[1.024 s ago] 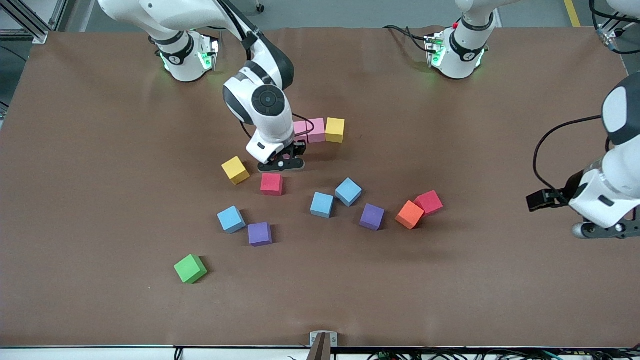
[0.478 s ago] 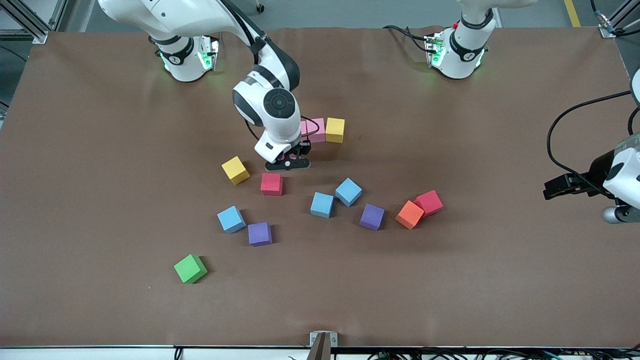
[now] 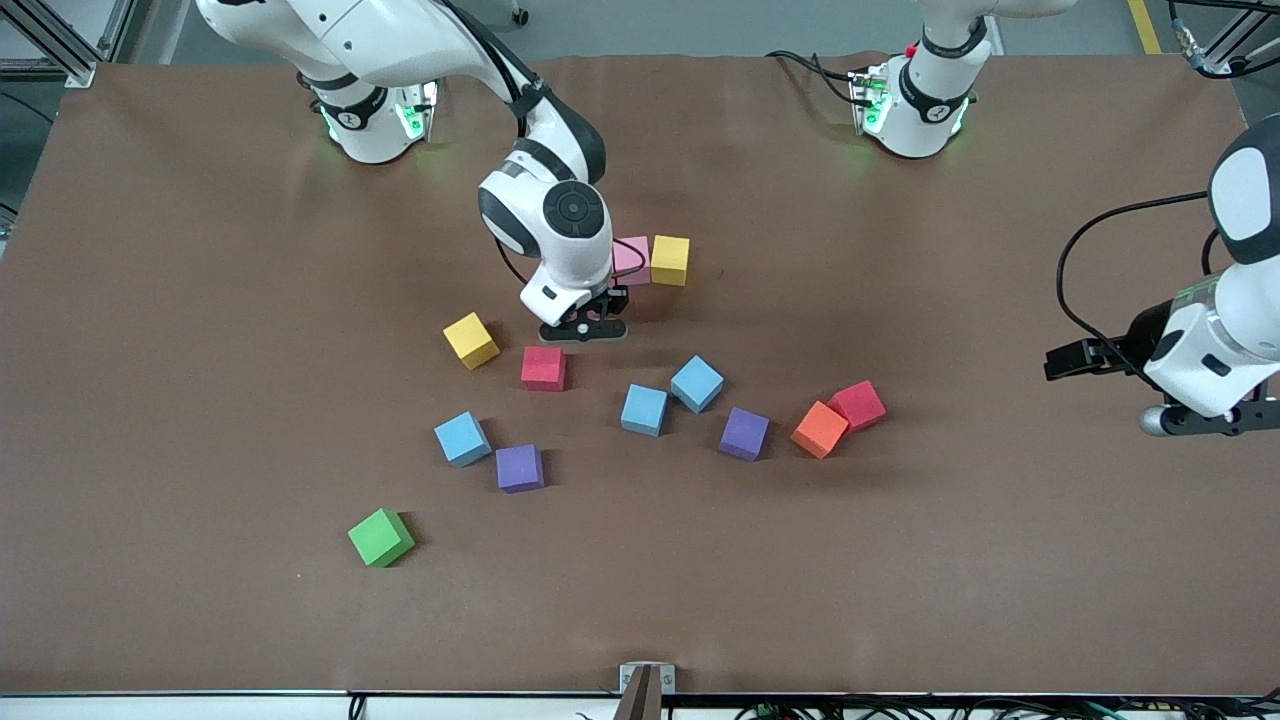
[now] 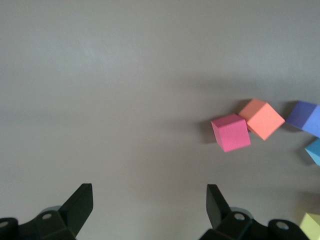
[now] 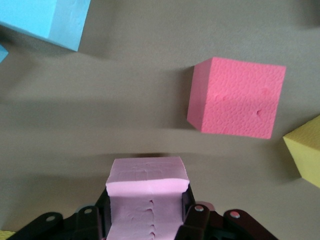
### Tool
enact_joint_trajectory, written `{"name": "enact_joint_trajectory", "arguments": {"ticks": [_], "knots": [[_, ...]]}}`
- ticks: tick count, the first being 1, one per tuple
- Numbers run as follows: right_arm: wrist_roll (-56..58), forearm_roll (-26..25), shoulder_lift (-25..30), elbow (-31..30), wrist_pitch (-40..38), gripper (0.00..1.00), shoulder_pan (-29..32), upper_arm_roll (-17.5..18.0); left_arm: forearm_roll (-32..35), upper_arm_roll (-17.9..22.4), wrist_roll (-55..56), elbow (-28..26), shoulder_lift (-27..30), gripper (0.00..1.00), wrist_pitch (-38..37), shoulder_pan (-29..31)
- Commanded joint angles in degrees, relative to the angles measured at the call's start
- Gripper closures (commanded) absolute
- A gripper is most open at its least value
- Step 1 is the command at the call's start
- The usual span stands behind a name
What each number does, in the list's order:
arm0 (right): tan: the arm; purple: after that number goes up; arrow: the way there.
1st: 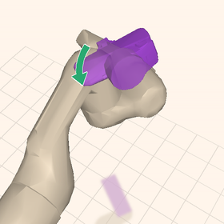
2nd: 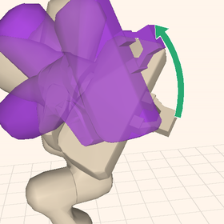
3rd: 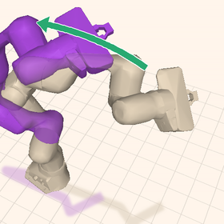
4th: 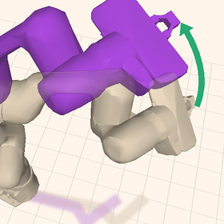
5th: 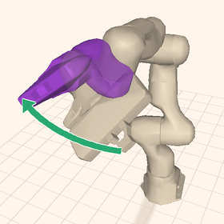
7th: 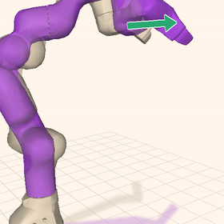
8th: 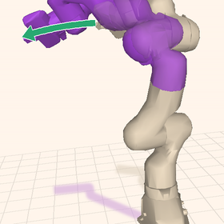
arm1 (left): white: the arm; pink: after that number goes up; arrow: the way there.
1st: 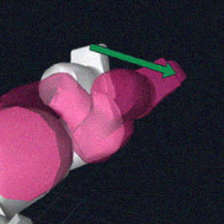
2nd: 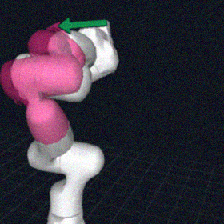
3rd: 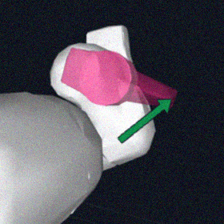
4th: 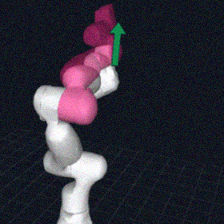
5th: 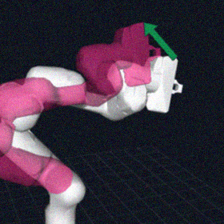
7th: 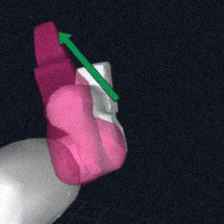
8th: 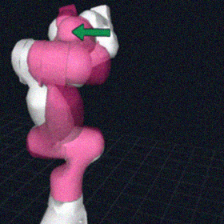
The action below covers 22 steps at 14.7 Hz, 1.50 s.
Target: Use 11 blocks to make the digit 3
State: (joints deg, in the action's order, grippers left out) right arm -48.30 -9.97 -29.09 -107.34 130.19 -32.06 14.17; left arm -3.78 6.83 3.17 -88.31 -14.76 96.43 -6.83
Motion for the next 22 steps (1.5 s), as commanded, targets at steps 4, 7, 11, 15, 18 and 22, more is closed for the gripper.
{"name": "enact_joint_trajectory", "arguments": {"ticks": [4,7,11,15,18,22], "knots": [[-2.8,-1.3,-0.5,-0.8,0.6,1.0,-1.4,-0.4,-1.4,-1.6,1.2,-21.4,10.4,0.0,11.6,-0.6],[-2.9,-1.3,-0.4,-1.5,0.9,1.0,-1.4,-0.3,-1.4,-2.8,4.2,-23.1,10.1,0.0,13.7,-0.9],[-2.9,-1.3,-0.4,-1.5,0.9,1.0,-1.3,-0.3,-1.4,-5.6,9.4,-27.5,9.6,0.0,21.3,-0.9],[-3.0,-1.2,0.0,-2.3,1.2,1.0,-1.3,-0.3,-1.3,-9.5,16.3,-28.0,5.2,0.0,27.7,-1.0],[-3.7,-1.0,0.5,-3.3,1.4,1.0,-1.3,-0.2,-0.8,-11.4,19.5,-28.0,2.8,0.0,29.6,-1.1],[-5.6,-0.8,0.5,-4.4,3.8,1.0,-1.3,-0.1,-0.8,-11.5,24.1,-27.8,-0.3,0.0,31.3,-4.4]]}}
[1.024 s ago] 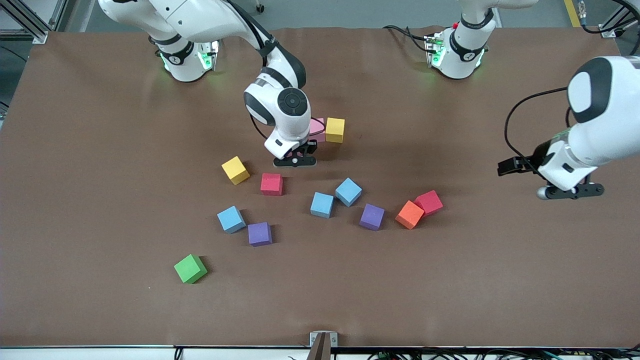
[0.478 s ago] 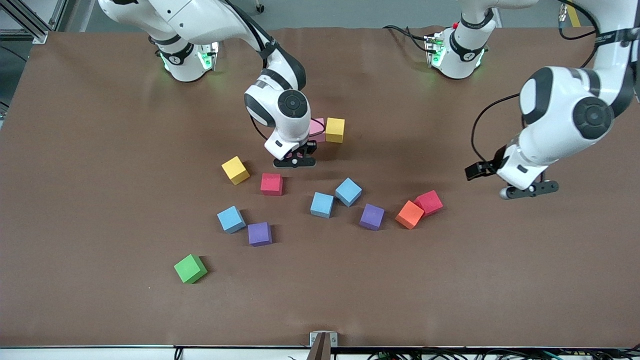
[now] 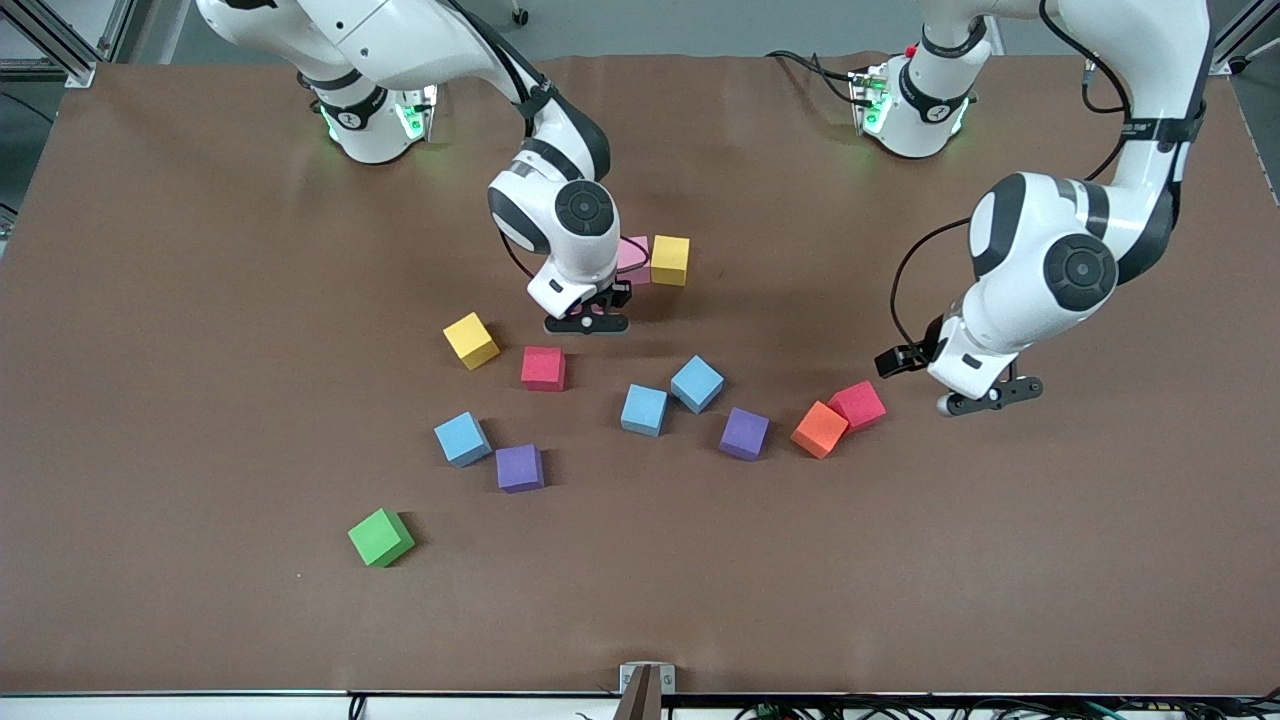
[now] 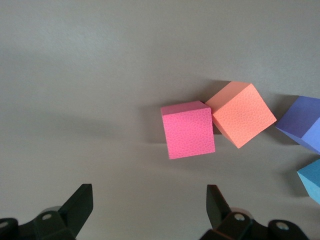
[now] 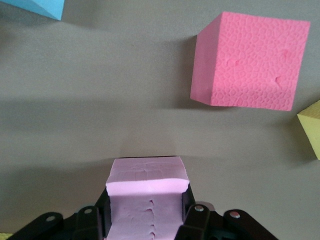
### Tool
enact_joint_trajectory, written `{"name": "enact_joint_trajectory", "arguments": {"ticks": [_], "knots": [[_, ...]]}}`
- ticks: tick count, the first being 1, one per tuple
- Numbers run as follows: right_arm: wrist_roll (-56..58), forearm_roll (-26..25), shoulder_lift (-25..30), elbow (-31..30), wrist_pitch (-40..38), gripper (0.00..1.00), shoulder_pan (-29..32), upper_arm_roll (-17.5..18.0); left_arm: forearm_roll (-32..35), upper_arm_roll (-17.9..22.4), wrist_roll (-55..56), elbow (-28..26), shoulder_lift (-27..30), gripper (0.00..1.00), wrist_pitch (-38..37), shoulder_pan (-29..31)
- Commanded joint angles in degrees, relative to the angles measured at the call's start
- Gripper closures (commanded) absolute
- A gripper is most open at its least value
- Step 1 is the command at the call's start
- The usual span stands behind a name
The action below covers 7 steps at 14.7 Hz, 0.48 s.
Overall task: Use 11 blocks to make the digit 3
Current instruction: 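Reach the left gripper to the red cube while the right gripper holds pink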
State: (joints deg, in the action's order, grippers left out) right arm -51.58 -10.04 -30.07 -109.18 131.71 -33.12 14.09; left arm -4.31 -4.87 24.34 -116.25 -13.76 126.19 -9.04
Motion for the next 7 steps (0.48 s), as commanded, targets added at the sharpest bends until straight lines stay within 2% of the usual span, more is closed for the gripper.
{"name": "enact_joint_trajectory", "arguments": {"ticks": [1,4,7], "knots": [[-2.5,-0.8,1.5,-2.8,2.9,1.0,-0.3,0.0,-0.1,0.2,5.2,0.1,-2.5,0.0,2.6,-3.4],[-3.3,-0.8,1.5,-2.9,2.9,1.0,-0.3,0.0,0.5,0.4,9.3,0.2,-5.4,0.0,4.4,-6.6],[-4.3,-0.8,1.5,-3.0,2.7,1.0,-0.3,0.1,4.5,0.3,9.6,0.1,-7.2,0.0,4.4,-6.7]]}}
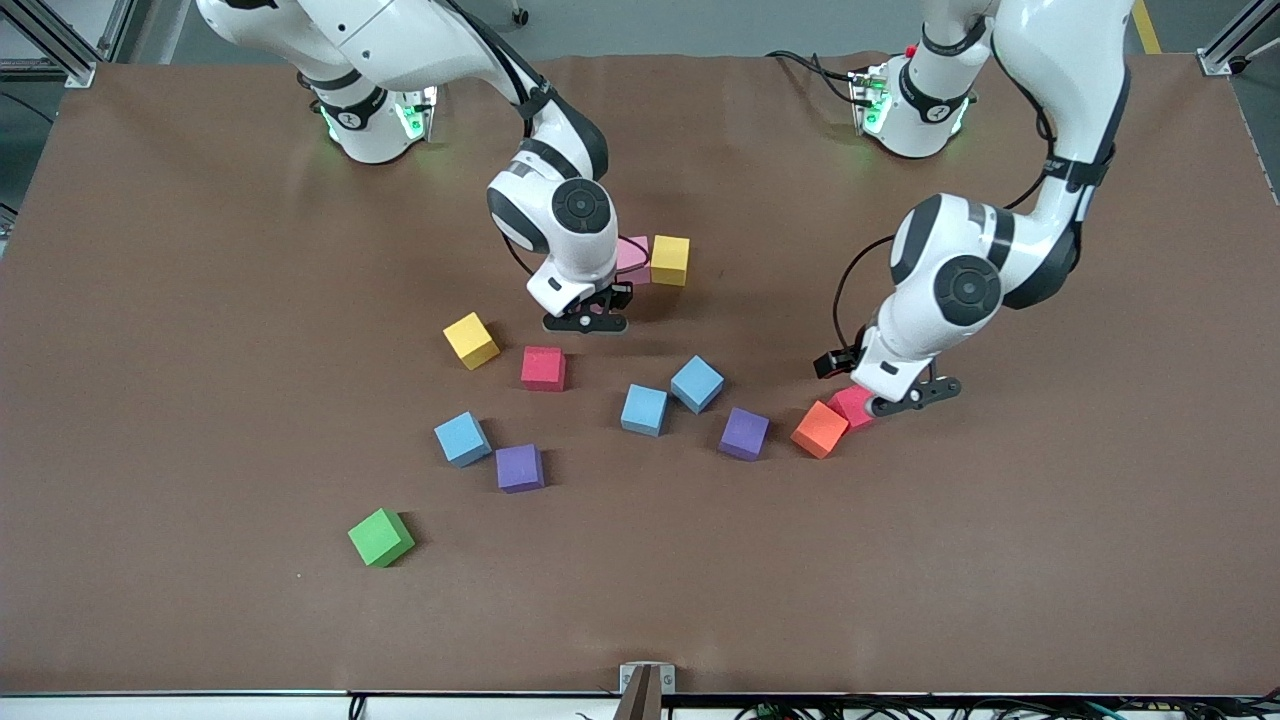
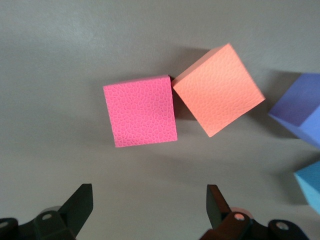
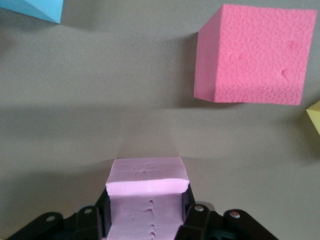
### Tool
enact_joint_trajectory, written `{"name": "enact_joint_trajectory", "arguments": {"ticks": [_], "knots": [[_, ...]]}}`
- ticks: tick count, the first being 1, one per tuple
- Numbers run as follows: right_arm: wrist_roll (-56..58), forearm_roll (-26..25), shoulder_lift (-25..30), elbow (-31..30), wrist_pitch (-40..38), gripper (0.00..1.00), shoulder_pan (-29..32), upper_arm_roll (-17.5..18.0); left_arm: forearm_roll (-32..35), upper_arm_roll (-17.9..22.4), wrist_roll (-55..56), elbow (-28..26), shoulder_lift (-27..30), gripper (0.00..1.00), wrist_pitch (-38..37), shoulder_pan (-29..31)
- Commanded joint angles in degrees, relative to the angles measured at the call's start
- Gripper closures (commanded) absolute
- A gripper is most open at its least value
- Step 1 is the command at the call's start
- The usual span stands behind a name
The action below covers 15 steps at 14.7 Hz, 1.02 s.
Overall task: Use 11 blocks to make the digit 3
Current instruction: 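Reach the left gripper to the red cube while the right gripper holds pink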
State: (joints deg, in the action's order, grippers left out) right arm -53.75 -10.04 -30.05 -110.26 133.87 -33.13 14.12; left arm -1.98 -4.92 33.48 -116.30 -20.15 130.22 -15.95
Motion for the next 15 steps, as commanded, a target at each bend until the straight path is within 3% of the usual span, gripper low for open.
{"name": "enact_joint_trajectory", "arguments": {"ticks": [1,15], "knots": [[-2.4,-0.8,1.5,-1.9,0.4,1.0,-0.3,0.0,2.4,0.3,0.4,0.2,-1.4,0.0,0.6,0.5],[-5.1,-0.7,3.0,-3.8,0.9,1.0,-0.3,0.2,2.3,0.6,0.5,3.3,-7.3,0.0,7.4,2.2]]}}
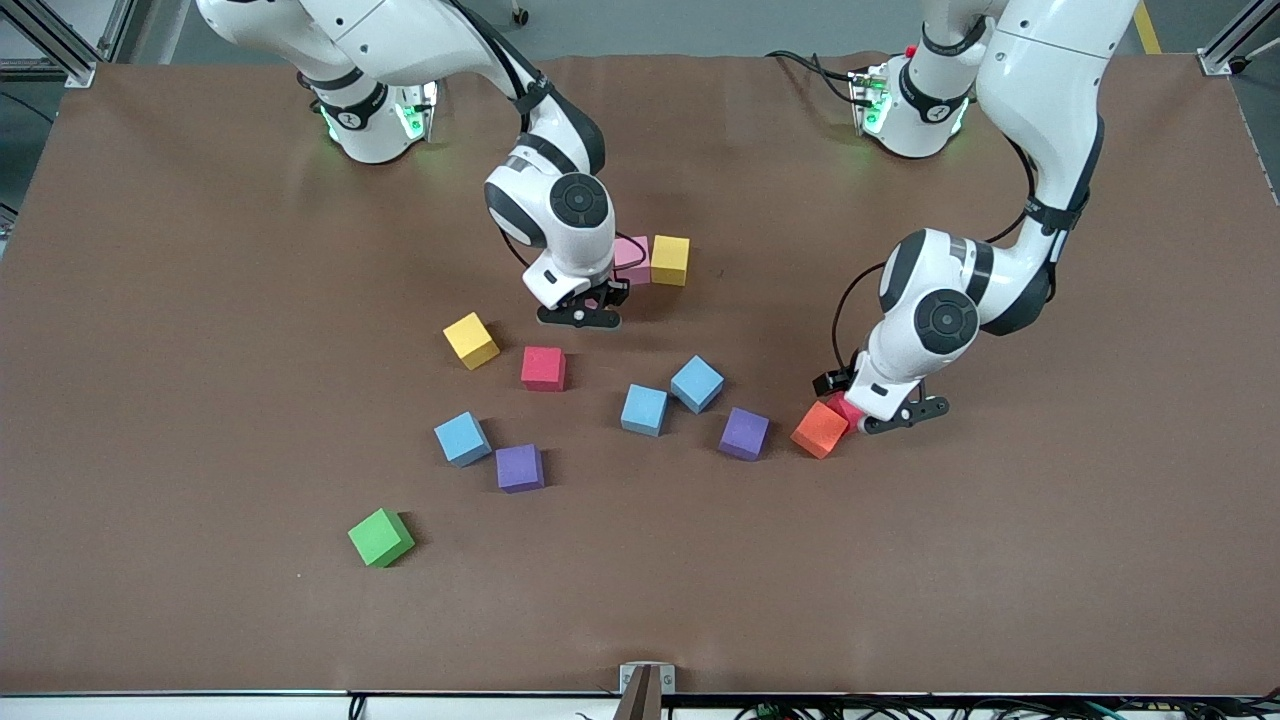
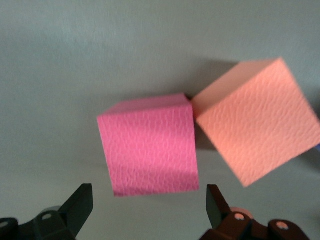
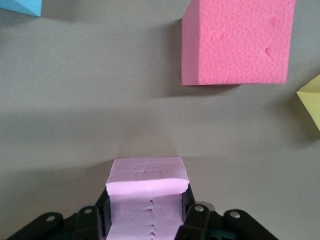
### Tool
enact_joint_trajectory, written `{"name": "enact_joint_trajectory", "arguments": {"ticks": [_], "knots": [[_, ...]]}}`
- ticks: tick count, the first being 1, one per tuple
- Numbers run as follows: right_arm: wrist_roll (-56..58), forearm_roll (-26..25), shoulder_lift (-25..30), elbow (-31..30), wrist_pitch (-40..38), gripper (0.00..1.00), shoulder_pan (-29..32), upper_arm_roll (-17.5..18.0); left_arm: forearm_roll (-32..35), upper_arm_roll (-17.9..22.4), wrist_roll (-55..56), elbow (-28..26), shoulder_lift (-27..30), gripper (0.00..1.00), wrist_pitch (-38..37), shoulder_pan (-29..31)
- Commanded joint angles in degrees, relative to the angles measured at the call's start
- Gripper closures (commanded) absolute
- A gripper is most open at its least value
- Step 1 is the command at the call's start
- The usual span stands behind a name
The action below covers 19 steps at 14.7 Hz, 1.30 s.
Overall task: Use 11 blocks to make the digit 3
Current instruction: 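Reach the left gripper to the red cube while the right gripper holds pink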
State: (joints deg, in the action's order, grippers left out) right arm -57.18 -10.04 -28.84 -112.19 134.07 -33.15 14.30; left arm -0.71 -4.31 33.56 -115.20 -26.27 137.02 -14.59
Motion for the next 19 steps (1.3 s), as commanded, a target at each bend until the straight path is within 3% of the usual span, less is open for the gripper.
{"name": "enact_joint_trajectory", "arguments": {"ticks": [1,11,19], "knots": [[-2.5,-0.7,1.8,-1.9,0.9,1.0,-0.3,0.0,1.1,0.0,0.5,3.3,-1.5,0.0,0.6,1.1],[-3.8,-0.7,1.6,-2.0,1.6,1.0,-0.3,0.0,1.1,0.2,4.0,6.0,-3.8,0.0,0.7,1.6],[-4.5,-0.7,1.9,-2.0,1.9,1.0,-1.6,-0.1,1.2,-0.3,3.4,5.3,0.6,0.0,-5.0,1.8]]}}
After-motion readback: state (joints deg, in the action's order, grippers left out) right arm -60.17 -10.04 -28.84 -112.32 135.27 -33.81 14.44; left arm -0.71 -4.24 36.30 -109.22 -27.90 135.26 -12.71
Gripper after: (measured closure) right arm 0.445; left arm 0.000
